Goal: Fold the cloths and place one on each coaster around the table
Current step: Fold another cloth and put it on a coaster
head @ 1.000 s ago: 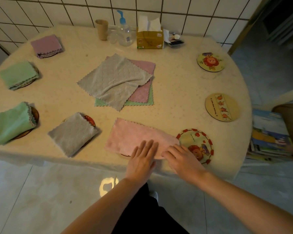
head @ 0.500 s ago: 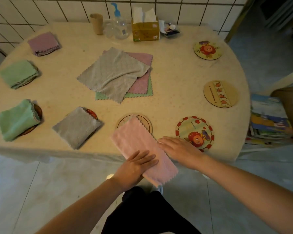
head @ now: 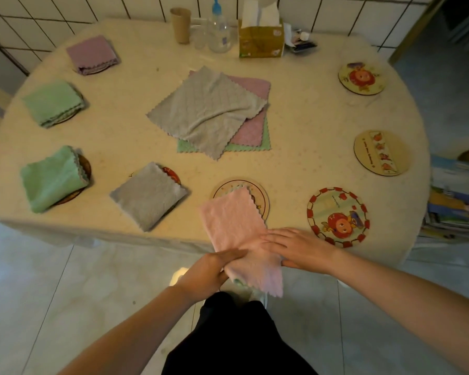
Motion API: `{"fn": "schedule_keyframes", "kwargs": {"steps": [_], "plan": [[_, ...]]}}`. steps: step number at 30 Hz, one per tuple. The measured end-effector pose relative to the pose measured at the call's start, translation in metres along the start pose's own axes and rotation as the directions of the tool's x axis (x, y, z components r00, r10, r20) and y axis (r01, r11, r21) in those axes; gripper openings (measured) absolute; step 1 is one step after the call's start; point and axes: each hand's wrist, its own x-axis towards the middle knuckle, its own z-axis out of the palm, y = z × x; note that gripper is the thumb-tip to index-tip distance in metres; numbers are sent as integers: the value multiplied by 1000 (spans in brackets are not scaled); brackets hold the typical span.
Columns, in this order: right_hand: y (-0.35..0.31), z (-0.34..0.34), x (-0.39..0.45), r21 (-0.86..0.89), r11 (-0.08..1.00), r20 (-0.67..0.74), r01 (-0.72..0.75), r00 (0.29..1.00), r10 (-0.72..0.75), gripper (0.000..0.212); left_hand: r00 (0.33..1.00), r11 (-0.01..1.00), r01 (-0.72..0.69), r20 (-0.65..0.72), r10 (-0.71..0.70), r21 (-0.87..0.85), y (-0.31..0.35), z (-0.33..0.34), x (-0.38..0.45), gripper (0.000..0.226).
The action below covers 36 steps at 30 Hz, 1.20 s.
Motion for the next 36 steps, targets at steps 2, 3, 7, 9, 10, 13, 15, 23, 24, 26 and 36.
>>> {"fn": "schedule_keyframes", "kwargs": {"steps": [2, 3, 7, 9, 10, 13, 15, 23, 24, 26, 36], "plan": [[2, 0, 4, 80, 996, -59, -41, 997, 46, 55, 995, 989, 104, 12, -103, -103, -1, -4, 5, 37], [2, -2, 6, 180, 980, -83, -90, 991, 106, 47, 986, 970, 167, 5, -168, -177, -2, -5, 9, 30], [-1, -21, 23, 660, 618, 91, -427, 862, 499, 23, 874, 675, 318, -70, -481, -665, 0, -15, 28, 42], [-2, -28, 38, 773, 441, 114, -456, 784, 610, 24, 802, 505, 331, -45, -596, -797, 1, -21, 36, 30], [-3, -30, 44, 810, 372, 131, -454, 757, 640, 26, 775, 444, 338, -22, -632, -830, 0, -21, 39, 26], [-6, -32, 61, 835, 272, 198, -478, 722, 663, 30, 723, 346, 364, 29, -690, -865, -4, -20, 44, 36], [-5, -29, 69, 810, 281, 200, -515, 693, 693, 21, 706, 319, 375, 45, -706, -871, -7, -20, 46, 38], [-7, -24, 66, 742, 340, 143, -578, 631, 762, 10, 712, 358, 400, 40, -701, -844, -7, -29, 51, 33], [-8, -23, 67, 716, 348, 149, -605, 619, 771, 11, 697, 341, 412, 51, -716, -845, -7, -29, 52, 32], [-8, -24, 71, 664, 355, 168, -658, 594, 787, 13, 668, 312, 433, 69, -741, -846, -9, -30, 52, 32], [-11, -32, 87, 454, 385, 190, -804, 509, 840, 28, 613, 522, 586, -82, -786, -620, -15, -42, 47, 32]]}}
